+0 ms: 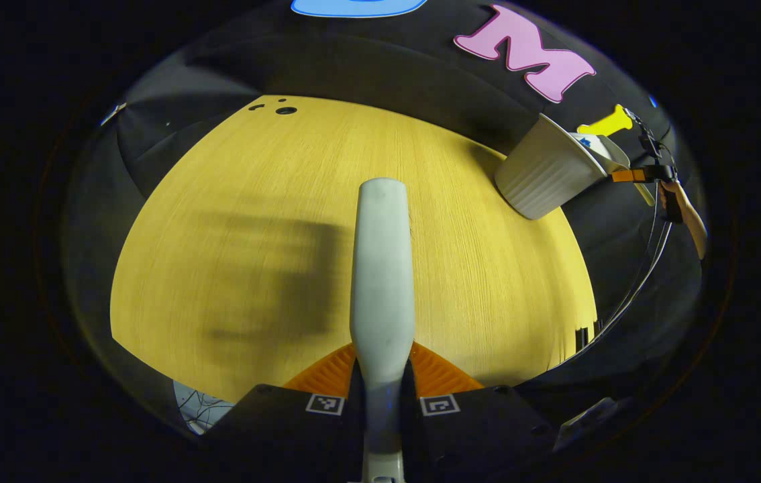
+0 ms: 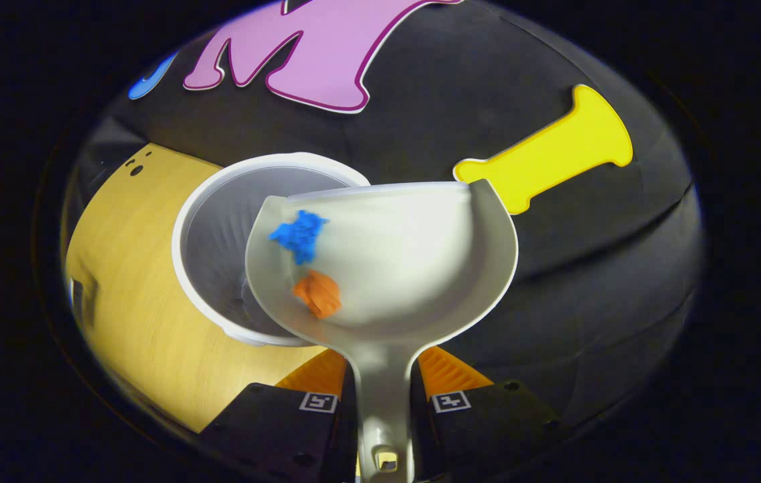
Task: Pick up the small broom and dustpan from the desktop, sweep the trash into the dustpan with the broom, and then empty the trash into the garbage bin.
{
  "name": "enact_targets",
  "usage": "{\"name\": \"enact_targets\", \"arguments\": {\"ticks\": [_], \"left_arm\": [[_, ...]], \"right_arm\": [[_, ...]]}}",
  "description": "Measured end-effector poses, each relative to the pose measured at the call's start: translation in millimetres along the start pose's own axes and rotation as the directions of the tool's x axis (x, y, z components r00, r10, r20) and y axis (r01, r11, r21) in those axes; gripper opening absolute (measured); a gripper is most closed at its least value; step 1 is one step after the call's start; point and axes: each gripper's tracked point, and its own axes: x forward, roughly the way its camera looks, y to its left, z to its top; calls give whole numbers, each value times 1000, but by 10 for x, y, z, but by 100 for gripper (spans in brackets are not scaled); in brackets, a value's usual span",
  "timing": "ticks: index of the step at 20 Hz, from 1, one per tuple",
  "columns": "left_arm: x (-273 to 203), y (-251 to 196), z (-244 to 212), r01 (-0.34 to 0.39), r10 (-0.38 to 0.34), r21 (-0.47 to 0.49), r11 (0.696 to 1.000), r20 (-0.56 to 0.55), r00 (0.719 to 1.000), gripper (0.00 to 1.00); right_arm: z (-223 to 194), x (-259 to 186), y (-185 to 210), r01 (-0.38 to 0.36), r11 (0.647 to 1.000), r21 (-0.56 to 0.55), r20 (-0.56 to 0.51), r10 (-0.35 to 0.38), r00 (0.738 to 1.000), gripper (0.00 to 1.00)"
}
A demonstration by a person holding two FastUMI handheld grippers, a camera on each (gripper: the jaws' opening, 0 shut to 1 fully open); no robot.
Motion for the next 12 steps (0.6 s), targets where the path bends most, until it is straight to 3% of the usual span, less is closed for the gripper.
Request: {"name": "enact_targets", "arguments": {"ticks": [7, 9, 12], "left_arm": [[-59, 65, 43, -11, 12, -38, 999, 21, 1000, 27], [-48, 65, 46, -15, 15, -35, 999, 18, 1000, 27], [-39, 62, 46, -9, 9, -34, 999, 12, 1000, 27]], "right_arm": [[122, 109, -38, 184, 963, -195, 41, -179, 983, 31], [134, 98, -51, 220, 949, -226, 48, -215, 975, 36], [174, 100, -82, 301, 893, -336, 88, -288, 954, 36]]}}
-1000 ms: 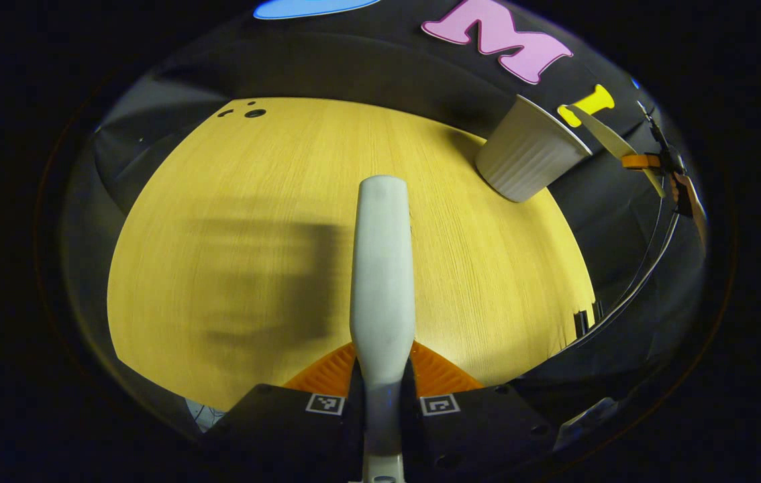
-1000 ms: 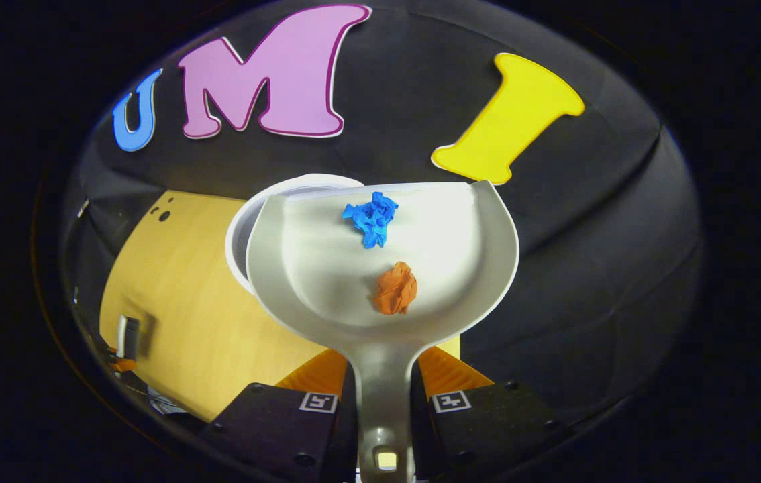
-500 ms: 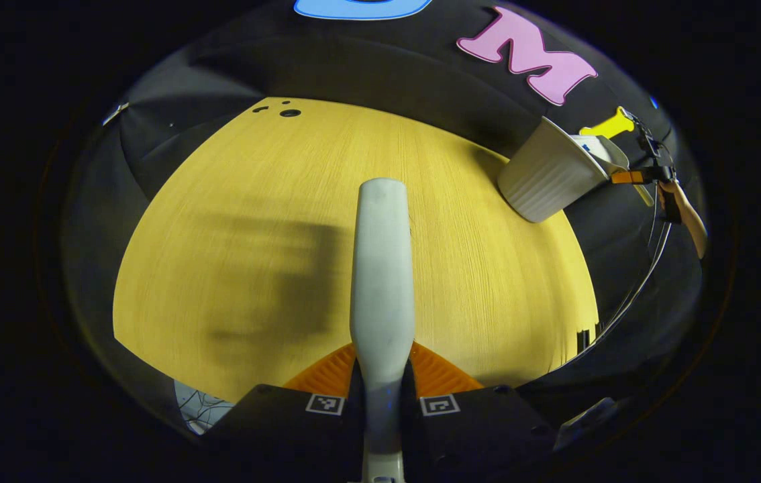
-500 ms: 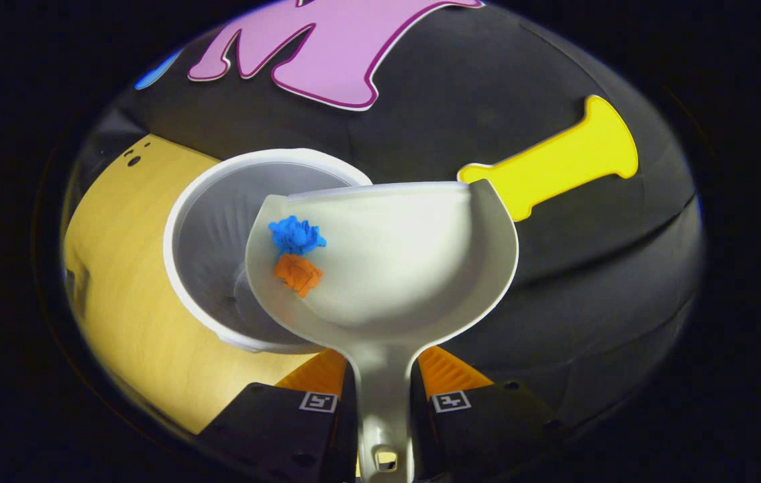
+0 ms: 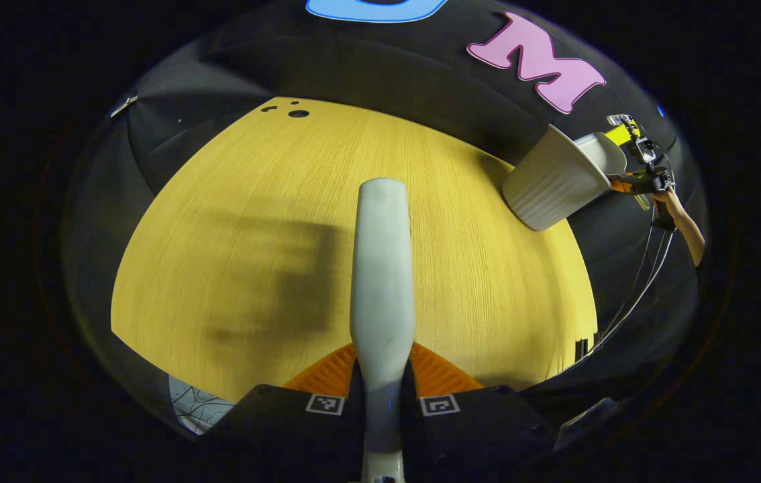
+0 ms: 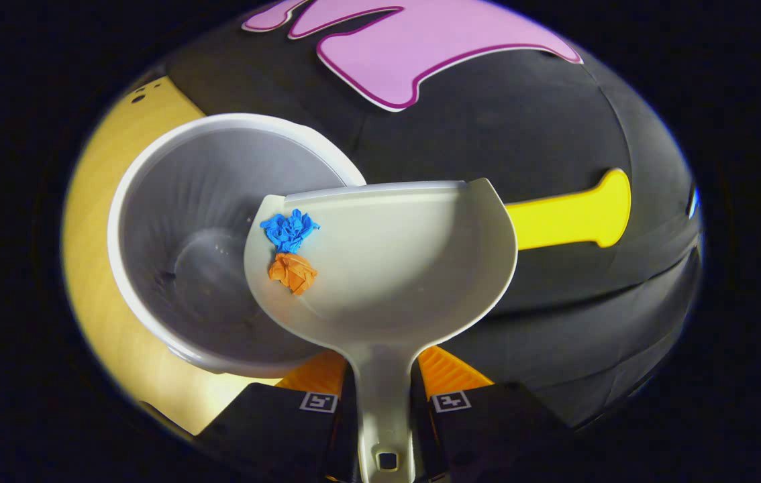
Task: Pick up the small broom and dustpan from the desktop, sweep the trash into the dustpan with the broom, and then empty the trash into the garbage bin.
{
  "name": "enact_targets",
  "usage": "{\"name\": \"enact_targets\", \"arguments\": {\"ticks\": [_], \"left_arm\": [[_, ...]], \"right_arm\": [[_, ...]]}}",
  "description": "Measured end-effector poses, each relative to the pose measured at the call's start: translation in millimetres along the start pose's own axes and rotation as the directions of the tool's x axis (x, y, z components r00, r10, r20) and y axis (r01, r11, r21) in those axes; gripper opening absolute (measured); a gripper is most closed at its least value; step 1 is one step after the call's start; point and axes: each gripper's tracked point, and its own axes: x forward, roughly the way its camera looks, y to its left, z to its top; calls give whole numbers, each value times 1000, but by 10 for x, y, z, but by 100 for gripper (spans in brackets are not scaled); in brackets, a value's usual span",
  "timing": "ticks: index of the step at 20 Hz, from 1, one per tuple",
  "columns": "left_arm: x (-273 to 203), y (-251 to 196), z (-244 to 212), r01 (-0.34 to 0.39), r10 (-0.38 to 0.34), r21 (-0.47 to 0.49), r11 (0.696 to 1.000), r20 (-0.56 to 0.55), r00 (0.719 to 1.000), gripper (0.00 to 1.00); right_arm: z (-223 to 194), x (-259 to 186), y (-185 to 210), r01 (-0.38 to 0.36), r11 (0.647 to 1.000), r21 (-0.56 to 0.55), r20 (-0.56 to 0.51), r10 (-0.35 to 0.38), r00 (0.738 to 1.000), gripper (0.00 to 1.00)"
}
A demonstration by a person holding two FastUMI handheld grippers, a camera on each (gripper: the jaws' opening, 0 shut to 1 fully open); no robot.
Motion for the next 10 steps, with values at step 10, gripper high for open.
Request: {"name": "enact_targets", "arguments": {"ticks": [10], "left_arm": [[58, -5, -75, 0, 1, 22, 1000, -29, 1000, 27]], "right_arm": [[97, 104, -431, 246, 886, -392, 144, -206, 968, 36]]}}
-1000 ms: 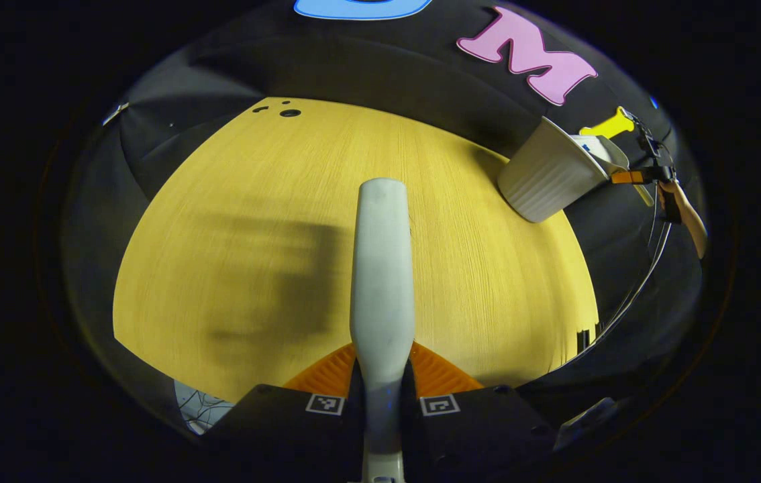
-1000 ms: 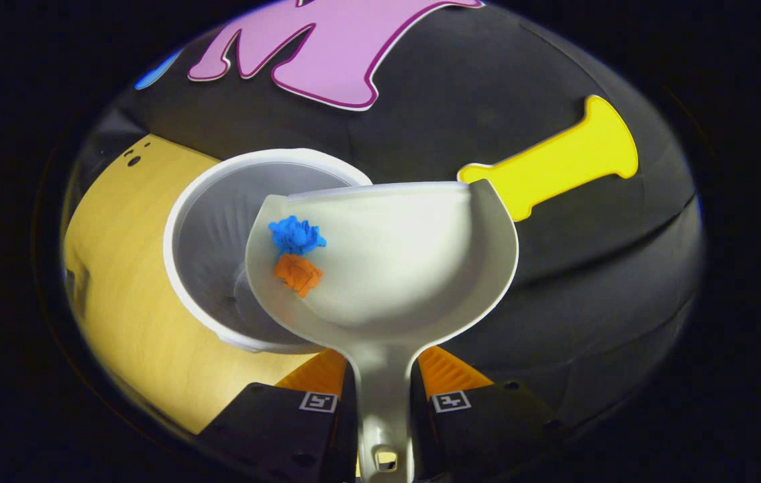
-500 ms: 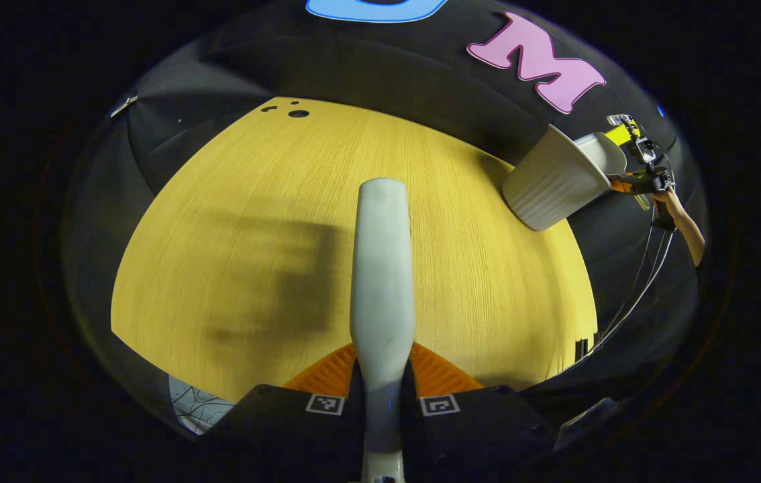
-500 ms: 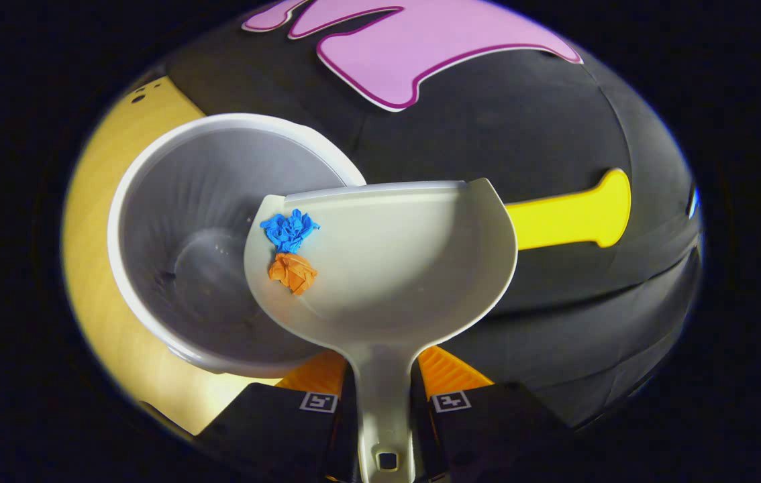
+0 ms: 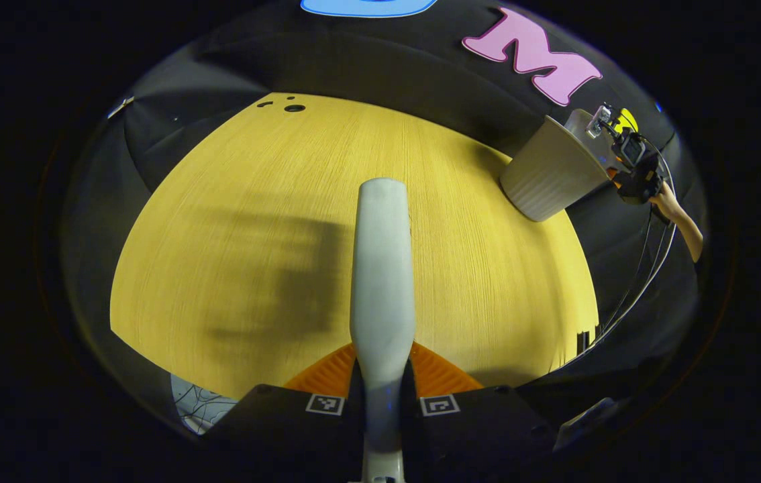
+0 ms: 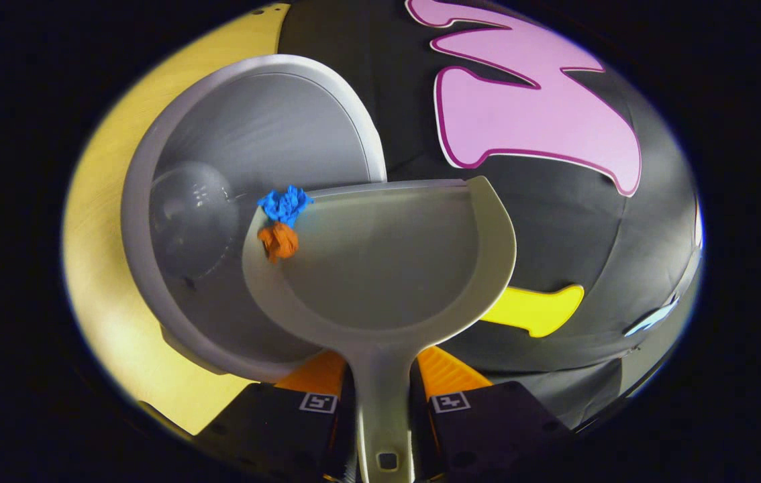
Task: Pick up the small broom and dustpan from the desktop, sweep the trash into the dustpan with the broom, and then empty the trash into the garbage bin.
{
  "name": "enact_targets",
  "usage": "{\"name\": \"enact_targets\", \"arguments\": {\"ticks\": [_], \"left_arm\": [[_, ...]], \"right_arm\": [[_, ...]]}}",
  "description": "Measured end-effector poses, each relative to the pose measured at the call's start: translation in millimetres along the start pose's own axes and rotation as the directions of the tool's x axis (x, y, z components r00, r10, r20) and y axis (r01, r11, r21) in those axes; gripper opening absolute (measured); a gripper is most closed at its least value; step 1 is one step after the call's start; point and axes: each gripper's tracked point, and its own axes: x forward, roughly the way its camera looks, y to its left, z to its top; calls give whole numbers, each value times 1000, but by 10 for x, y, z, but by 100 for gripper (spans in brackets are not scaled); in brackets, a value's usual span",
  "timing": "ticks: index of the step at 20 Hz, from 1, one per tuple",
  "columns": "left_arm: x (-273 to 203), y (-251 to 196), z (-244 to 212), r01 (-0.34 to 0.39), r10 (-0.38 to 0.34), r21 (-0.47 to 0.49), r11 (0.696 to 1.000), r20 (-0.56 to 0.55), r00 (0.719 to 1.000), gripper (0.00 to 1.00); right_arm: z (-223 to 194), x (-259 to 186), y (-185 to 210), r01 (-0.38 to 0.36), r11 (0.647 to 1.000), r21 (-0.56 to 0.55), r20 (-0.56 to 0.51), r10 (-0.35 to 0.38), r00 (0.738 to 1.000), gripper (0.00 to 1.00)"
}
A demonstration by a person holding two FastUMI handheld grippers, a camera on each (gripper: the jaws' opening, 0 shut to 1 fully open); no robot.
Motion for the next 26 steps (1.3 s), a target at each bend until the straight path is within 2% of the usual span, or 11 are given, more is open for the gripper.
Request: {"name": "enact_targets", "arguments": {"ticks": [5, 6, 7, 10, 11, 12, 14, 17, 20, 23, 26], "left_arm": [[-40, 23, -69, 0, 0, -4, 1000, 1, 1000, 27], [-47, 35, -67, -2, 2, -4, 1000, 2, 1000, 27], [-49, 41, -76, -4, 4, -5, 1000, 3, 1000, 27], [-57, 68, -78, -11, 11, -10, 1000, 7, 1000, 27], [-65, 88, -69, -14, 14, -11, 1000, 8, 1000, 25], [-75, 96, -73, -18, 18, -14, 1000, 10, 1000, 27], [-101, 112, -55, -21, 22, -19, 1000, 15, 1000, 27], [-121, 141, -22, -36, 36, -16, 999, 25, 999, 27], [-136, 214, 48, -73, 72, 6, 997, 56, 996, 27], [-192, 198, 154, -76, 75, -3, 997, 106, 992, 27], [-276, 203, 198, -77, 76, -3, 997, 132, 988, 27]], "right_arm": [[86, -69, 34, 45, 996, -79, 12, -44, 999, 36], [81, -66, 29, 43, 996, -75, 11, -42, 999, 31], [72, -58, 28, 25, 998, -51, 4, -25, 1000, 36], [8, -58, 38, -57, 995, 86, -31, 60, 998, 36], [0, -51, 44, -78, 988, 135, -38, 84, 996, 39], [-11, -60, 57, -100, 978, 181, -39, 109, 993, 36], [-43, -75, 72, -143, 948, 285, -34, 159, 987, 36], [-70, -132, 91, -196, 873, 445, -23, 231, 973, 36], [-118, -184, -4, -215, 789, 576, -2, 264, 965, 36], [-95, -200, -146, -236, 660, 713, 50, 288, 956, 36], [23, -246, -341, -255, 543, 800, 114, 279, 953, 36]]}}
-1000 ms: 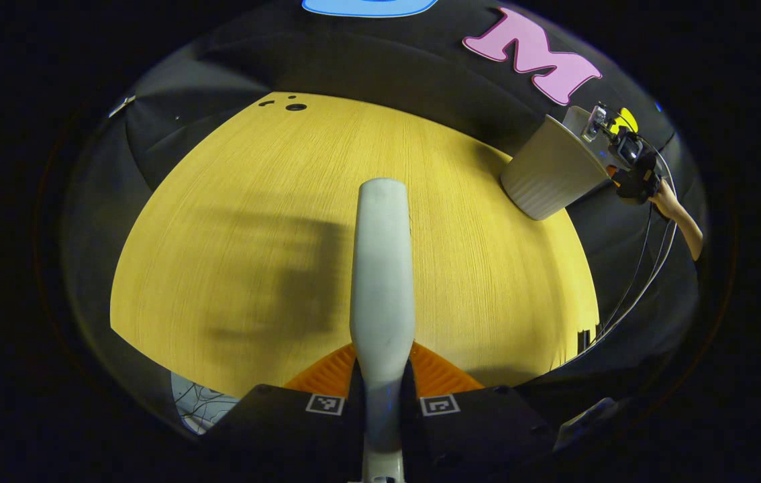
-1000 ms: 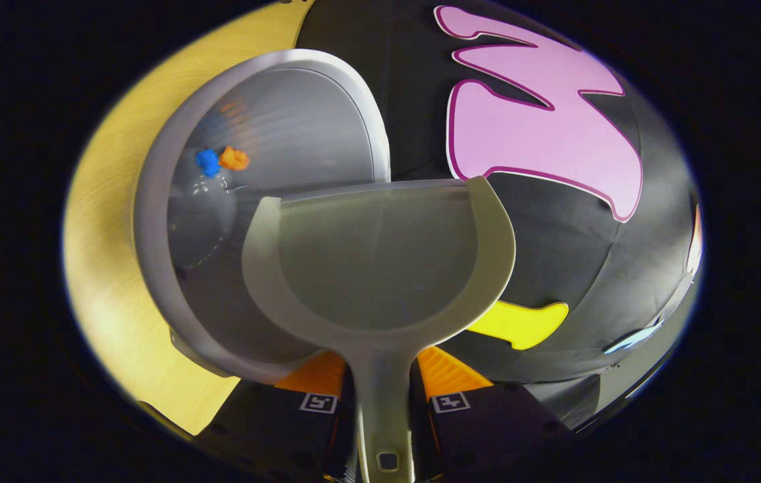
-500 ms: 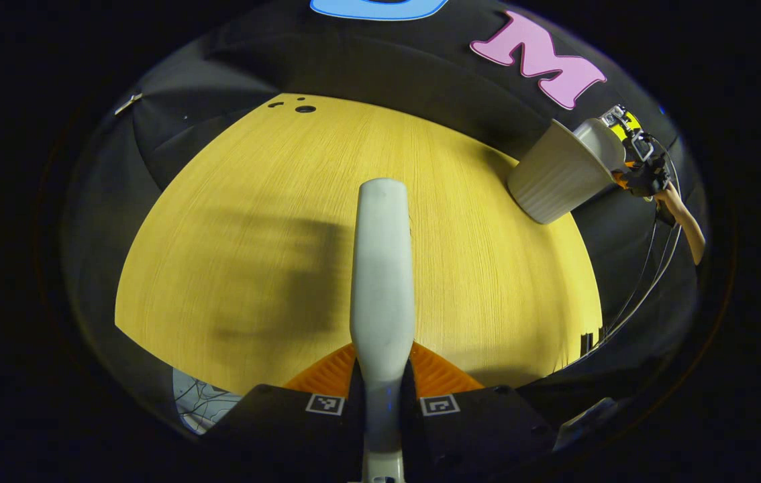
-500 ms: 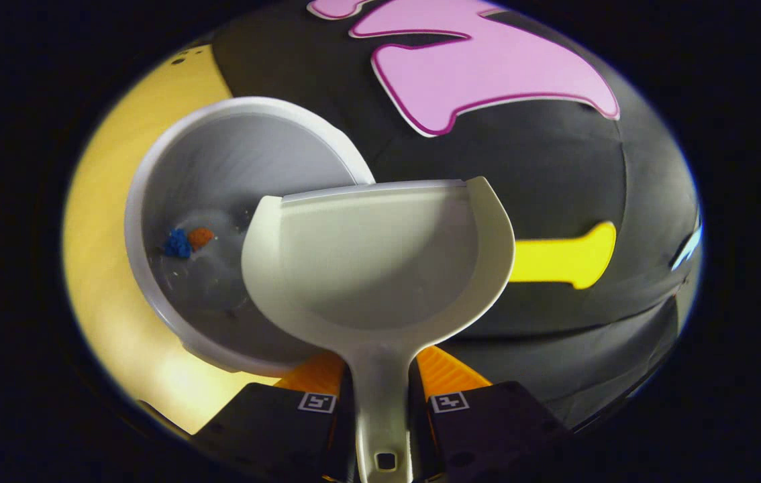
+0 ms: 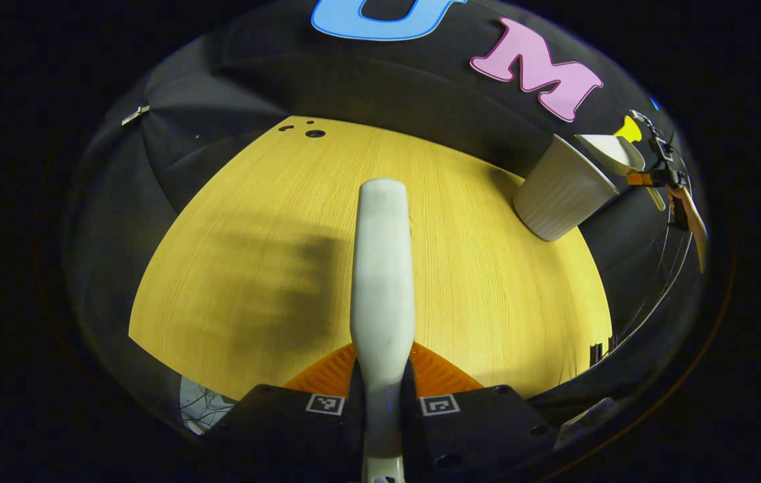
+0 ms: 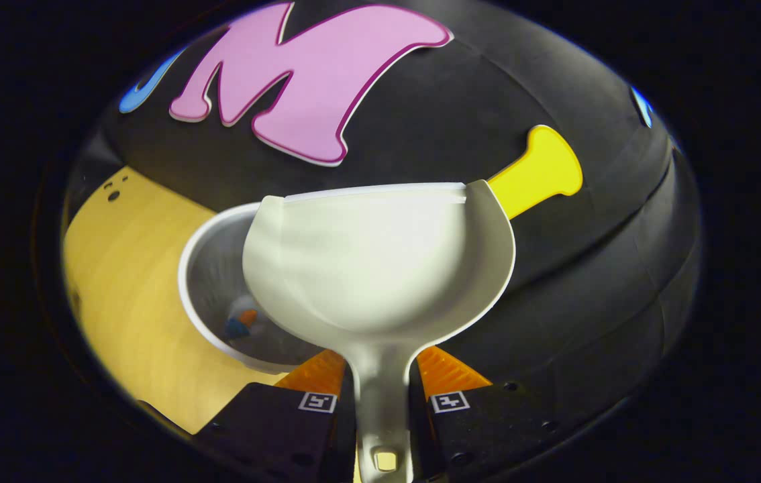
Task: Pick up the small broom and dustpan from the desktop, sweep the trash into the dustpan with the broom, and then empty the trash into the garbage bin.
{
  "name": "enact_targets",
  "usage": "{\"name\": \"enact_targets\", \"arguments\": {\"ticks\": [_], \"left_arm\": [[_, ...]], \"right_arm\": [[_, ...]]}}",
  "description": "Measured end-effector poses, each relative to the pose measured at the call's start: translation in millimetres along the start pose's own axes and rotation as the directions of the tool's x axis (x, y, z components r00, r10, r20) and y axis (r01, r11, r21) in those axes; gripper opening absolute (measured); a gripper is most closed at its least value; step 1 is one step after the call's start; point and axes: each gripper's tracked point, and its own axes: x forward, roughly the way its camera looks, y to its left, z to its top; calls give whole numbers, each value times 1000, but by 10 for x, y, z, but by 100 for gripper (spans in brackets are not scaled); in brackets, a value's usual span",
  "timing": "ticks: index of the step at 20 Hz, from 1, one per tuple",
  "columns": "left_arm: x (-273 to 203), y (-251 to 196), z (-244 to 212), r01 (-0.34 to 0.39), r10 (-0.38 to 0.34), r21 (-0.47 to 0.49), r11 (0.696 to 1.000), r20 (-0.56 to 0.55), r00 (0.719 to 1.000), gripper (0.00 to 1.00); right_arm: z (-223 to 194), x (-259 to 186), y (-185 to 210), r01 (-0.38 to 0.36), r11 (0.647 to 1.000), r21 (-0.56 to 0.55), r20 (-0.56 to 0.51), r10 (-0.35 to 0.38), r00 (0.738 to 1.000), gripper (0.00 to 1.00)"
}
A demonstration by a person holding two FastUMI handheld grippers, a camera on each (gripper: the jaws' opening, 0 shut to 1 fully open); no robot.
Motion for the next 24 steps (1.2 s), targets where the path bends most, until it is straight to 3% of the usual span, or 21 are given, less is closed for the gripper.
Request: {"name": "enact_targets", "arguments": {"ticks": [3, 8, 11, 12, 16, 21, 23, 24], "left_arm": [[-110, 22, 36, -11, 10, 31, 999, 16, 1000, 27], [-246, 84, 84, -20, 16, 84, 996, 49, 999, 27], [-262, 110, 84, -3, -2, 89, 996, 54, 999, 27], [-259, 121, 94, 1, -5, 89, 996, 53, 999, 27], [-250, 171, 98, 12, -19, 90, 996, 72, 997, 27], [-98, 242, 108, 7, -14, 91, 996, 72, 997, 27], [-27, 278, 91, -6, 0, 85, 996, 64, 998, 25], [-6, 293, 85, -15, 9, 86, 996, 62, 998, 27]], "right_arm": [[140, -58, -13, -37, 995, 96, 61, 31, 998, 32], [352, -144, -22, -129, 966, 225, 155, 95, 983, 36], [387, -160, 3, -182, 953, 241, 203, 134, 970, 39], [376, -150, 31, -204, 947, 250, 216, 151, 965, 36], [339, -71, 184, -334, 894, 298, 238, 269, 933, 35], [348, -29, 209, -436, 856, 277, 228, 382, 895, 32], [339, -50, 244, -477, 836, 272, 232, 424, 876, 39], [313, -50, 256, -492, 832, 257, 224, 444, 868, 36]]}}
